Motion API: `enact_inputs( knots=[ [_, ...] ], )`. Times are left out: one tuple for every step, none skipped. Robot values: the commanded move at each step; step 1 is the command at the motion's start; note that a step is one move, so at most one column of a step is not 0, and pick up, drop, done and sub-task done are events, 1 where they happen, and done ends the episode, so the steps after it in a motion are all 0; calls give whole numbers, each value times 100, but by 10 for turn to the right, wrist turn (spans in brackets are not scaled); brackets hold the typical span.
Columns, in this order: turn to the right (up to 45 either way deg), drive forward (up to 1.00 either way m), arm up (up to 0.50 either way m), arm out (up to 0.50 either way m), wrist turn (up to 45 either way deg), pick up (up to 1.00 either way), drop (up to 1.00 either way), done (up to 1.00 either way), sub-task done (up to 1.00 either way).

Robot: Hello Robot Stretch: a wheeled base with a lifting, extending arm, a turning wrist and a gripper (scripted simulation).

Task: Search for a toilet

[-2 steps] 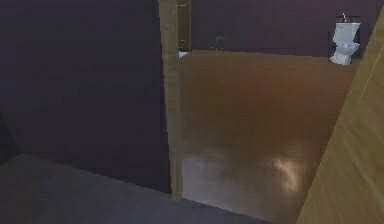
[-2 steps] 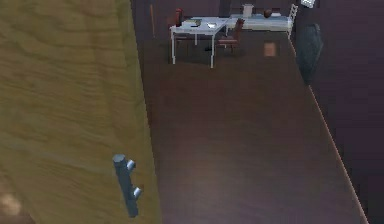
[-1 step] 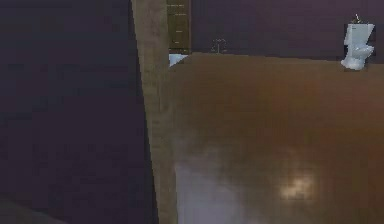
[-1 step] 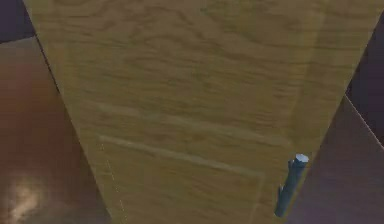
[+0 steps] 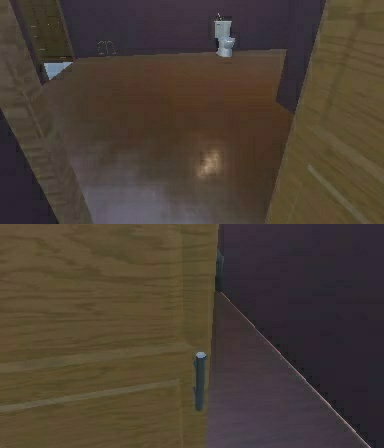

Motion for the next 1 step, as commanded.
enact_inputs(
  knots=[
    [30,0,0,0,0,0,0,0,0]
  ],
)
